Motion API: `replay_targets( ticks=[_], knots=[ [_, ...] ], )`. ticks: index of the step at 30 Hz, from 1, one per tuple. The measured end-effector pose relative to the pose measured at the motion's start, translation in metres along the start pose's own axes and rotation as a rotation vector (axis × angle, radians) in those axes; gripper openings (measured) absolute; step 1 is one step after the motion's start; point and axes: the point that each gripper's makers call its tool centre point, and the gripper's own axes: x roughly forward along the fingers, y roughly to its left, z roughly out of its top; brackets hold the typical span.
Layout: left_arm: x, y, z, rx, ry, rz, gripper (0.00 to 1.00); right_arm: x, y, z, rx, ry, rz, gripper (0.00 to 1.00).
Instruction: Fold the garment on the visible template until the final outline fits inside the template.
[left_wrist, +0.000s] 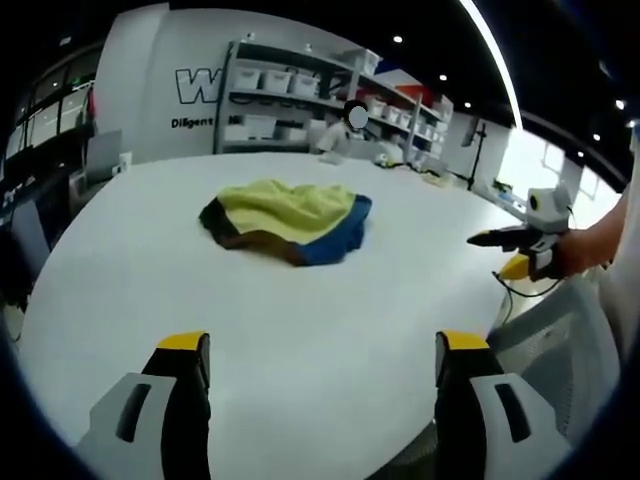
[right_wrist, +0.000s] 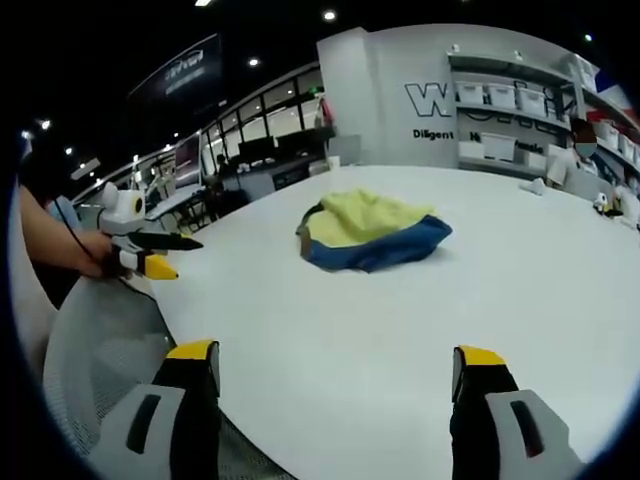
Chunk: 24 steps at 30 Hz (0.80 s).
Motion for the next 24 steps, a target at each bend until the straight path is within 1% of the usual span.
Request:
replay_targets(
  ticks=[17,24],
  knots=[
    [0.002,-0.003,-0.003,0.012,0.022,-0.010,0.91,0.006,0.000,-0.003,0.007,0.011,0.010,0.93],
    [0.004,-0.005,-0.002,0.014,0.028,-0.017,0.90,0.016,0.000,0.003,-0.004,0.016,0.025,0.90]
  ],
)
